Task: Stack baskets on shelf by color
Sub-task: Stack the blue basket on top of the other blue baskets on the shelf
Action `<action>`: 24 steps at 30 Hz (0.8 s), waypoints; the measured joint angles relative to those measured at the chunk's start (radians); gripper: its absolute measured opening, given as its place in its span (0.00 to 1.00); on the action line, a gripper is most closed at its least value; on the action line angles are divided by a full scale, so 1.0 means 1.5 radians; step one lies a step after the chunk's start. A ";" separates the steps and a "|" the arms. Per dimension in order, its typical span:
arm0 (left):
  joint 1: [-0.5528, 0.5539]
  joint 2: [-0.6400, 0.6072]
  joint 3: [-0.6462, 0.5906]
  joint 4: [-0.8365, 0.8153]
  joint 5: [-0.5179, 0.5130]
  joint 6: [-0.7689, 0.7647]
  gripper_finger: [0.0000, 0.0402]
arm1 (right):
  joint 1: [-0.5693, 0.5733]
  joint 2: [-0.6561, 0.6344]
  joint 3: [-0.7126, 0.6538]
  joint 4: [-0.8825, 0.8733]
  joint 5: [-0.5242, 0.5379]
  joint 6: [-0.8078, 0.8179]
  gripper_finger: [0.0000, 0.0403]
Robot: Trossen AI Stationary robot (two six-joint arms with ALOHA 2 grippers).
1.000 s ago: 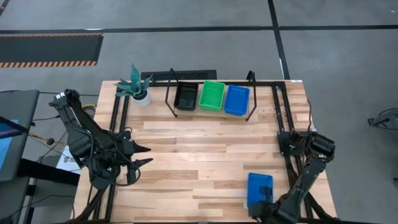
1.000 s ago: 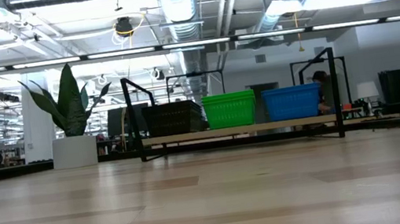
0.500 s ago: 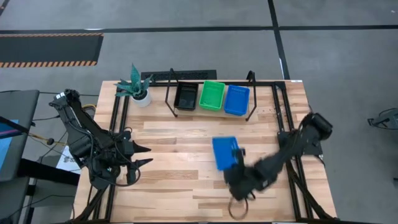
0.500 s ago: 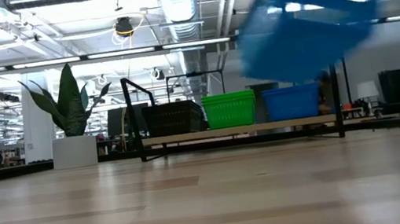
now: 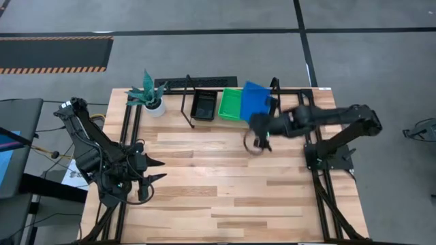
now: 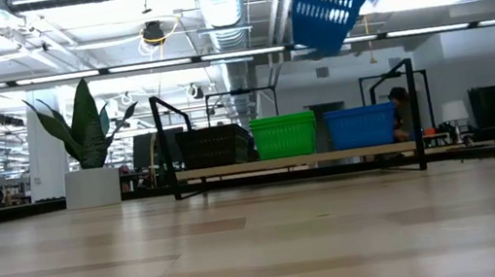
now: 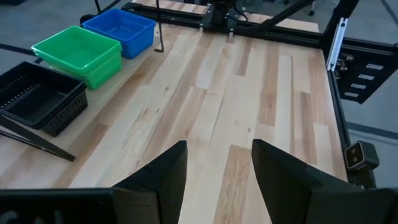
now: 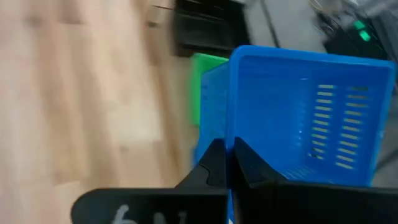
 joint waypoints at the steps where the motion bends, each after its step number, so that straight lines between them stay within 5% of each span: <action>1: 0.000 0.000 0.000 -0.002 0.000 0.000 0.42 | -0.023 -0.005 -0.006 0.000 -0.012 -0.006 0.01; 5: 0.000 0.000 0.000 -0.003 0.000 0.000 0.42 | -0.103 -0.006 -0.037 0.000 -0.087 -0.020 0.01; 10: 0.000 0.000 0.000 -0.007 0.000 0.000 0.42 | -0.167 -0.005 -0.098 0.009 -0.094 -0.039 0.02; 24: 0.000 0.000 0.000 -0.012 -0.005 0.000 0.42 | -0.234 0.035 -0.115 0.036 -0.142 -0.061 0.02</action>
